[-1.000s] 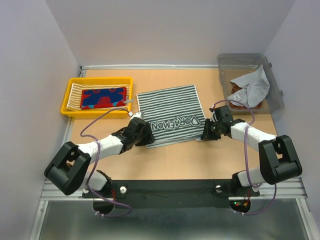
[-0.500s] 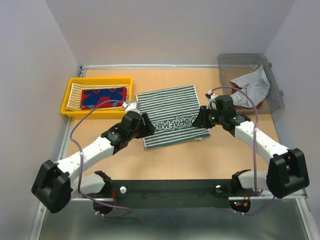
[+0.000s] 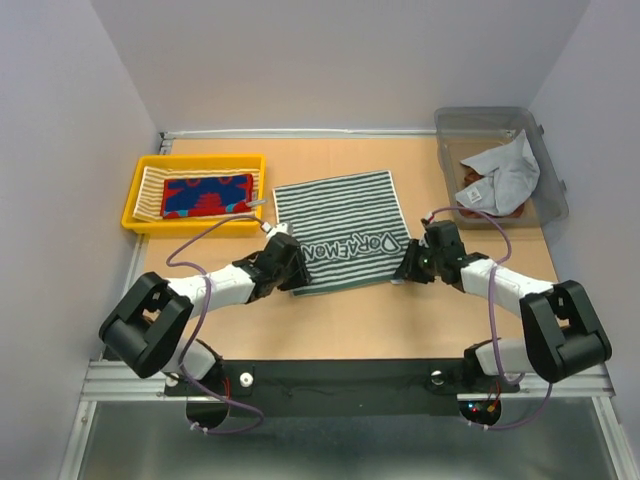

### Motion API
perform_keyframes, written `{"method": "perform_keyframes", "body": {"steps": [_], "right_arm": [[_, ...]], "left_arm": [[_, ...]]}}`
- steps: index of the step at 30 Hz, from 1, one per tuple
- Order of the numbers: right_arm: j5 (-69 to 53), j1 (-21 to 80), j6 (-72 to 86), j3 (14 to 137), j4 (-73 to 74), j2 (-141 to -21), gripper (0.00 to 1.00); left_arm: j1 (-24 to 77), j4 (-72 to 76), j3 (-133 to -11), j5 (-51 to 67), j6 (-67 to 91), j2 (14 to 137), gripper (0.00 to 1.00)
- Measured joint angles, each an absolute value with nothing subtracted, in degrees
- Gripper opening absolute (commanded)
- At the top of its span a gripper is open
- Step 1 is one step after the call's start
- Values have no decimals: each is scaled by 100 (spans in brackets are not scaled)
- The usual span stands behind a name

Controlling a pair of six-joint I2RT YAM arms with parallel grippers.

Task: Fold and stack the towels
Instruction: Fold the towel

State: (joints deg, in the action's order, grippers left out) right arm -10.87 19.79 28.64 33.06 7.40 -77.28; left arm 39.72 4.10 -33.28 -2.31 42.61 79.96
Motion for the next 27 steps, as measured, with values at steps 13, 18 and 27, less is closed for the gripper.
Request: {"method": "perform_keyframes", "body": {"steps": [13, 18, 27], "right_arm": [[-749, 1203, 3953, 2036, 263, -6486, 30], [-961, 1203, 3979, 1946, 604, -5902, 31], [-1509, 1203, 3616, 2991, 648, -6274, 28]], "left_arm": [[3726, 825, -3271, -257, 4298, 8084, 55], [3712, 283, -3055, -325, 4215, 7456, 70], [3699, -471, -2993, -502, 4211, 6445, 57]]}}
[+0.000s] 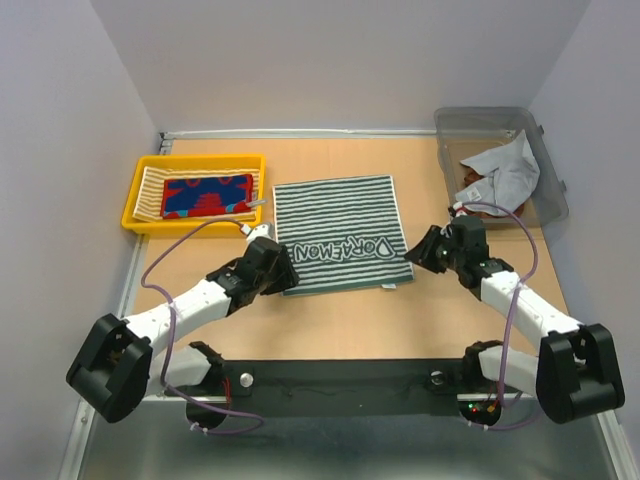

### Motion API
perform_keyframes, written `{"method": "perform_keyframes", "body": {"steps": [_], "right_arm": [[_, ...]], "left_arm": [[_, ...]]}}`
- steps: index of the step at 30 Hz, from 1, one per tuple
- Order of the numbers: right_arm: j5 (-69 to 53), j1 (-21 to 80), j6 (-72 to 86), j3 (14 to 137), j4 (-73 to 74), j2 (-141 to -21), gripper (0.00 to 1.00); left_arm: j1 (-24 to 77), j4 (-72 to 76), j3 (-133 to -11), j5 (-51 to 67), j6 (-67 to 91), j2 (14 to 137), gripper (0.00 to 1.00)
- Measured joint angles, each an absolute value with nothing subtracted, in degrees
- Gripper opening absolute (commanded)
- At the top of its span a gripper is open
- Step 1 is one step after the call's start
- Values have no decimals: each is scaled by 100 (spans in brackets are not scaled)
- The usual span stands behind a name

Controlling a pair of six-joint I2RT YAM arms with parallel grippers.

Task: Fold and stack the towels
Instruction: Fold the towel

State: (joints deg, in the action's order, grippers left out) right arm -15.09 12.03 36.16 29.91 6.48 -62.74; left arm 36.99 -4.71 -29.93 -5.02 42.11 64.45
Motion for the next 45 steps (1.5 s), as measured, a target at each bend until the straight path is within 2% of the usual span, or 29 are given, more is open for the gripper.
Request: {"method": "perform_keyframes", "body": {"steps": [2, 5, 7, 8, 18, 20, 23, 24, 29, 35, 41, 45], "right_arm": [[-1614, 1203, 3588, 3079, 532, -6486, 27], [-1717, 1203, 3590, 3070, 421, -6879, 25], [-1723, 1203, 3616, 2980, 301, -7074, 25], [-1717, 1203, 3629, 2906, 246, -7146, 24], [-1380, 1197, 4001, 2158, -69, -6921, 23], [-1295, 1197, 4117, 1988, 128, -6552, 23], [-1179, 1201, 4180, 1898, 631, -5898, 24], [-1140, 1201, 4176, 1905, 753, -5712, 26], [-1227, 1197, 3809, 2486, 1179, -5594, 32], [-1673, 1197, 3277, 3861, 659, -6897, 35], [-2038, 1199, 3170, 4646, -373, -8606, 39], [-2040, 1199, 3175, 4742, -604, -9360, 39]], "left_arm": [[3699, -478, -2991, -491, 4217, 6517, 53], [3699, -386, -2991, -416, 4228, 6807, 41], [3699, -294, -2991, -370, 4228, 7046, 39], [3699, -259, -2991, -344, 4230, 7196, 33], [3699, 163, -2689, -270, 4366, 7175, 33], [3699, 80, -2539, -202, 4429, 6910, 34], [3699, -237, -2401, -104, 4519, 6466, 44], [3701, -368, -2401, -84, 4534, 6335, 53], [3699, -884, -2593, -121, 4512, 5902, 77], [3614, -932, -3677, -311, 4230, 6464, 77], [3470, -392, -5107, -392, 3763, 8287, 73], [3439, -222, -5413, -429, 3557, 9155, 73]]}}
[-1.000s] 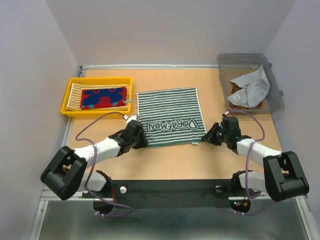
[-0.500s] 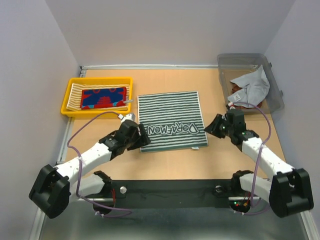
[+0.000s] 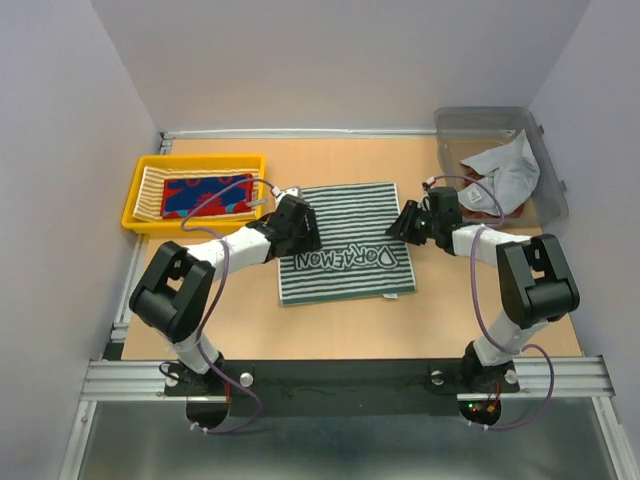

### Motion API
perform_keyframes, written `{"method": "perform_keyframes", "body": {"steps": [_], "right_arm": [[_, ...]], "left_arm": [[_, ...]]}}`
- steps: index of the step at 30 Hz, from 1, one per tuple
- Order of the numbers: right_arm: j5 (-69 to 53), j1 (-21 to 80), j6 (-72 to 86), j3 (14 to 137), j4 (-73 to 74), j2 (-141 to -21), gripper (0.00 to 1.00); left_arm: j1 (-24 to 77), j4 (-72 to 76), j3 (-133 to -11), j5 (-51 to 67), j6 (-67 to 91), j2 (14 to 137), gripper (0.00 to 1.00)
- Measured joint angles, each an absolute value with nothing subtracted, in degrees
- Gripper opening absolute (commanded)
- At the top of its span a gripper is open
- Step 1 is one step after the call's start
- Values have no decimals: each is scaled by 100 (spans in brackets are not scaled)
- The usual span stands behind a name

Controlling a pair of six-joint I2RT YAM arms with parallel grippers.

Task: Fold and stack the towels
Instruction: Fold the towel

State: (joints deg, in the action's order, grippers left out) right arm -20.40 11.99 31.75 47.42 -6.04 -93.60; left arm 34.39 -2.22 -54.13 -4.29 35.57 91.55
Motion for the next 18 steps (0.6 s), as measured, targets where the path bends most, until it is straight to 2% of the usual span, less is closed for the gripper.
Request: {"method": "perform_keyframes", "body": {"steps": [8, 13, 18], "right_arm": [[-1284, 1186, 3350, 4047, -753, -9240, 38], [-705, 1083, 3472, 3404, -432, -8337, 38], [-537, 1017, 3430, 3529, 1, -7793, 41]], "left_arm": [[3680, 95, -4976, -309, 3699, 9421, 73], [4300, 484, -4436, -196, 4066, 9028, 74], [4414, 91, -4313, -397, 4180, 8650, 76]]}}
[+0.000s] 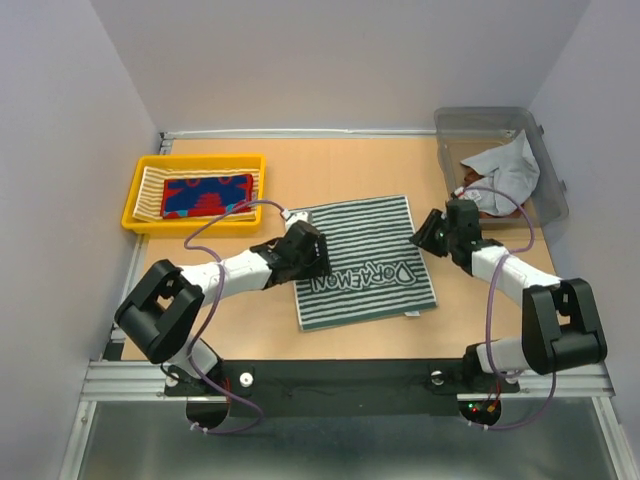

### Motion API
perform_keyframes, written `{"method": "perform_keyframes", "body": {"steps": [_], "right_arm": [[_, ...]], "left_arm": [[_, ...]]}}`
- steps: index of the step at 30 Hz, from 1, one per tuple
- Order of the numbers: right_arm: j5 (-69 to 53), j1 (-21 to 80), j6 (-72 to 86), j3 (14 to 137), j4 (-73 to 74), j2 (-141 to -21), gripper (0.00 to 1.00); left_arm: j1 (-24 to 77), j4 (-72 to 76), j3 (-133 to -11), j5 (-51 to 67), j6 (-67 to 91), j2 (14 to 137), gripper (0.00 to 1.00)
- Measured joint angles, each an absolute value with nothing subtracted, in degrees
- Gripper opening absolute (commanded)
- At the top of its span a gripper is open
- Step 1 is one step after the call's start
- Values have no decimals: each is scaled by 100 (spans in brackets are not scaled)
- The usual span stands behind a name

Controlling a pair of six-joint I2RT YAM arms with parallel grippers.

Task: Fold and stack the towels
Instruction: Fold the towel

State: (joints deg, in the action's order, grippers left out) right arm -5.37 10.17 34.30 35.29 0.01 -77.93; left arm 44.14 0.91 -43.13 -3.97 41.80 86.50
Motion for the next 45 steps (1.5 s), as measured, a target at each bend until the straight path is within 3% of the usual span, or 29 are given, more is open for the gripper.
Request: {"method": "perform_keyframes", "body": {"steps": [3, 9, 18, 29, 35, 41, 42, 45], "right_arm": [[-812, 1009, 3358, 4117, 67, -7970, 41], [-1605, 1009, 3548, 5221, -1013, -8971, 40], [-2143, 1177, 4469, 6377, -2880, -11255, 40], [-1695, 1140, 4523, 6259, -3719, -12197, 40], [-1229, 967, 4178, 5870, -3979, -11924, 40], [-1267, 812, 2541, 6200, -2989, -11345, 48], [-1304, 794, 2150, 6442, -2567, -11264, 55], [-1391, 794, 1079, 6958, -1754, -11089, 64]], "left_arm": [[4233, -237, -4672, -578, 4058, 8630, 76], [3369, 158, -5614, -530, 3778, 8921, 62], [2877, 1234, -7057, 132, 3699, 11021, 42], [2593, 1981, -6571, 469, 4147, 11454, 40], [2574, 2174, -6471, 609, 4174, 11448, 48], [2571, 1619, -6508, 655, 3879, 11087, 70], [2571, 1356, -6565, 617, 3800, 10916, 74], [2565, 873, -6764, 480, 3529, 10438, 83]]}}
